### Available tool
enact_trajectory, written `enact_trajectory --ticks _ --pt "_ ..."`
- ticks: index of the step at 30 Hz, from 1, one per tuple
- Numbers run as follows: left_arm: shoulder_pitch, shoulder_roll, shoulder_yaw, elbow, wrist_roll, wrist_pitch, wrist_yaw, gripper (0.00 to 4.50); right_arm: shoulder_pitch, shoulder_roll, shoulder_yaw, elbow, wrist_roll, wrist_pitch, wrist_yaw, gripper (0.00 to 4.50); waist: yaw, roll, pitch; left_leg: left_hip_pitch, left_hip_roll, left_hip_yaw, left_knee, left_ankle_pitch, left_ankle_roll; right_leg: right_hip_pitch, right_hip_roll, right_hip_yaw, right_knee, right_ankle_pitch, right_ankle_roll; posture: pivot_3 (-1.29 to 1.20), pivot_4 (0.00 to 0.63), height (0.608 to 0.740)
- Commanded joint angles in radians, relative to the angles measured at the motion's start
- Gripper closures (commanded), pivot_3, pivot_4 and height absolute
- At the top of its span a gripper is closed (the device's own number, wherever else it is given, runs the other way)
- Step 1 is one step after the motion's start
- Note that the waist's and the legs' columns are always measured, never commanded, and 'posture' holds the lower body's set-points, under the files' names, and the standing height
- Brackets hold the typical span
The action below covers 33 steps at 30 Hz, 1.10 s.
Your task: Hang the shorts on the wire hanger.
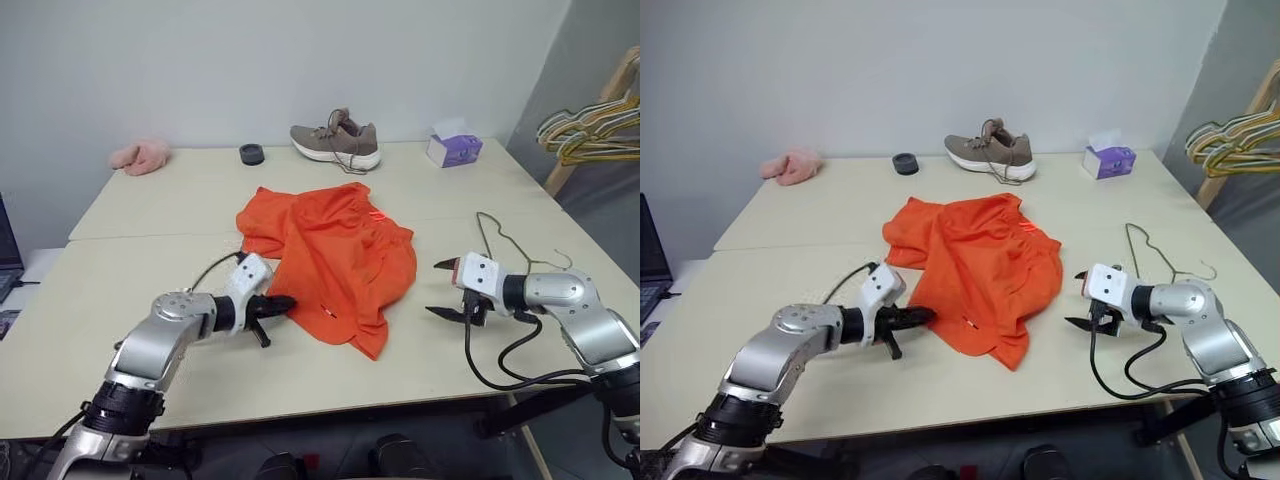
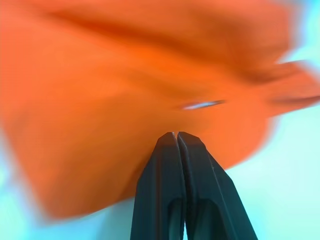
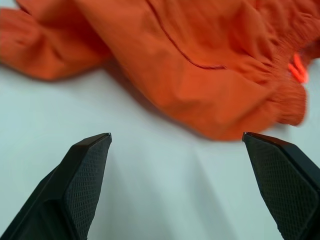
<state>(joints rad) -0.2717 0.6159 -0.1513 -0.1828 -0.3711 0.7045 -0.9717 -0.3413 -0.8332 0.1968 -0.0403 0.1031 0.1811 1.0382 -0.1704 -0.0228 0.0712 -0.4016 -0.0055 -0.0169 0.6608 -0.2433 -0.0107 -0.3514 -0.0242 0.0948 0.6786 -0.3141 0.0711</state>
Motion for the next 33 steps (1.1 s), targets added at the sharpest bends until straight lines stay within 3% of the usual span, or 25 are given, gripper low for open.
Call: enact_trajectory --ticks 1,5,10,14,23,26,33 --pt "-0.034 -0.042 -0.035 -0.073 -0.078 0.067 -0.027 4.27 0.030 -0.051 -0.072 -0.093 0.084 0.061 0.073 0.00 0.005 0.000 0.000 0.000 0.000 0.000 0.000 0.000 0.000 0.000 0.000 0.000 0.000 0.000 0.000 -0.18 0.028 0.740" --pt "-0.104 -0.160 -0.099 -0.019 -0.070 0.125 0.038 3.24 0.134 -0.130 -0.141 -0.194 0.156 0.147 0.119 0.00 0.024 0.002 0.001 0.001 -0.001 -0.003 0.002 0.000 0.000 0.003 0.002 -0.002 0.000 -0.001 0.001 -0.21 0.033 0.740" --pt "-0.156 -0.254 -0.138 0.060 -0.040 0.176 0.127 1.72 0.209 -0.142 -0.195 -0.274 0.189 0.205 0.091 0.00 0.005 0.002 0.001 0.003 0.000 0.000 0.002 0.000 0.000 0.003 0.004 0.000 0.000 -0.002 0.004 -0.24 0.038 0.740" --pt "-0.197 -0.313 -0.165 0.145 0.004 0.171 0.191 1.72 0.249 -0.143 -0.217 -0.328 0.199 0.238 0.074 0.00 -0.008 0.002 0.001 0.003 -0.001 0.001 0.002 0.000 0.000 0.003 0.004 0.001 0.000 -0.002 0.004 -0.26 0.038 0.740" --pt "-0.216 -0.351 -0.200 0.222 0.084 0.117 0.245 1.72 0.270 -0.147 -0.231 -0.352 0.204 0.256 0.061 0.00 -0.030 0.001 0.001 0.003 -0.001 0.001 0.002 0.000 0.000 0.002 0.004 0.002 0.000 -0.002 0.004 -0.27 0.033 0.740" --pt "-0.209 -0.349 -0.205 0.221 0.099 0.099 0.240 2.37 0.260 -0.142 -0.229 -0.351 0.208 0.256 0.061 0.00 -0.030 0.002 0.001 0.003 -0.001 0.001 0.002 0.000 0.000 0.003 0.004 0.001 0.000 -0.003 0.004 -0.27 0.030 0.740" --pt "-0.190 -0.272 -0.161 0.191 0.101 0.059 0.200 4.47 0.193 -0.112 -0.208 -0.316 0.192 0.228 0.047 0.00 -0.038 0.002 0.001 0.003 -0.001 0.001 0.002 0.000 0.000 0.002 0.004 0.001 0.000 -0.003 0.005 -0.26 0.027 0.740"
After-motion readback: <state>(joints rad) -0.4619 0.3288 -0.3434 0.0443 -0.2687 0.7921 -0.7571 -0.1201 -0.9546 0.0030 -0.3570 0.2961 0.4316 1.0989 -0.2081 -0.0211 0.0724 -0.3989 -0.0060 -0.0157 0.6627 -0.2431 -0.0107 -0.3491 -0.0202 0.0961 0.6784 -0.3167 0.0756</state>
